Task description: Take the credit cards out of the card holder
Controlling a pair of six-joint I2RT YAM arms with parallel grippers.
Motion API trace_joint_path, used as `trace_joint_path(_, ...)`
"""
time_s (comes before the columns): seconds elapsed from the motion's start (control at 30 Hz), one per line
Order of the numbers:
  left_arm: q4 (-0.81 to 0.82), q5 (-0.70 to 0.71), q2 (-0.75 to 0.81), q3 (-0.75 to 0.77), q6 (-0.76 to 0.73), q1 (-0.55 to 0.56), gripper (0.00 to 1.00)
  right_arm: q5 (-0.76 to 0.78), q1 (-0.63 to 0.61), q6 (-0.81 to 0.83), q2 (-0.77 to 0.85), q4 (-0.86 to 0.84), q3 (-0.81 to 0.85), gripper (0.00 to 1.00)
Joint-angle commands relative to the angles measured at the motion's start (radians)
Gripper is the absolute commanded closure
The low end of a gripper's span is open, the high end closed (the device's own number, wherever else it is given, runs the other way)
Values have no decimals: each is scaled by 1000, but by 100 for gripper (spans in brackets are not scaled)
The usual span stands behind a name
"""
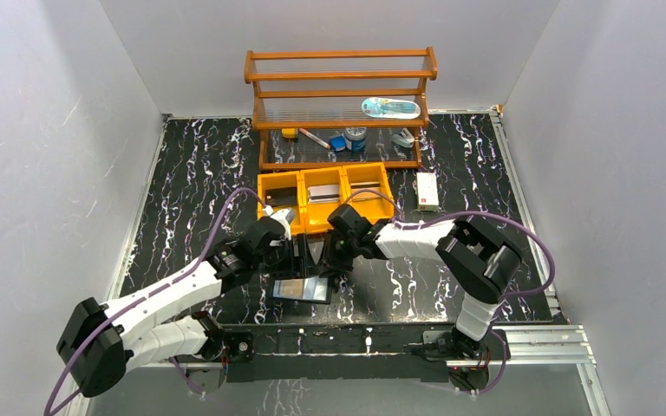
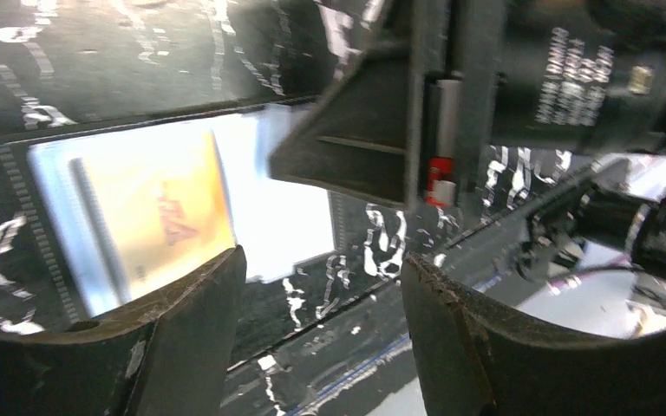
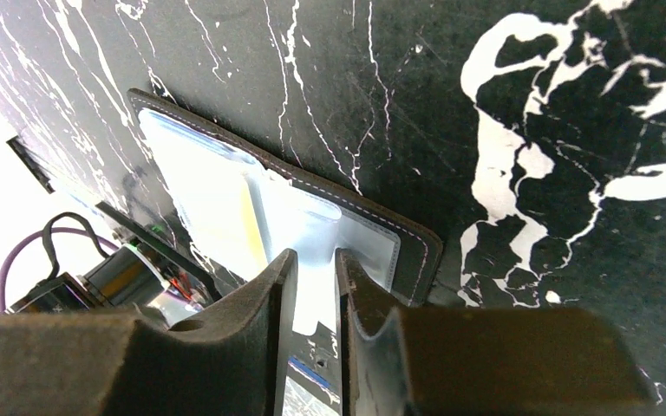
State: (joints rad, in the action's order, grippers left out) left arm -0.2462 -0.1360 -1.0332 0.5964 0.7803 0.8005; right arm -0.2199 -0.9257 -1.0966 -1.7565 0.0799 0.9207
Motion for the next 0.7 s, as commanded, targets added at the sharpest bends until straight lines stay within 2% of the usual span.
trace_joint_path(0.0, -197, 184, 3, 36, -26, -10, 35, 84, 0, 23, 33, 98, -43, 68)
trace_joint_path(0.13, -146, 123, -46, 51, -37, -11, 35, 99, 0, 14, 74, 99, -63, 66)
trace_joint_path(0.47, 150, -213, -161, 9, -36, -10, 40, 194, 0, -18, 202, 158, -95, 65)
trace_joint_path(0.6, 160, -250, -222, 18, -53, -7, 41, 273, -1, -45, 291, 188, -103, 64)
trace_joint_path(0.67, 114, -206, -220, 31, -73, -6, 44, 293, 1, -47, 330, 177, -109, 63)
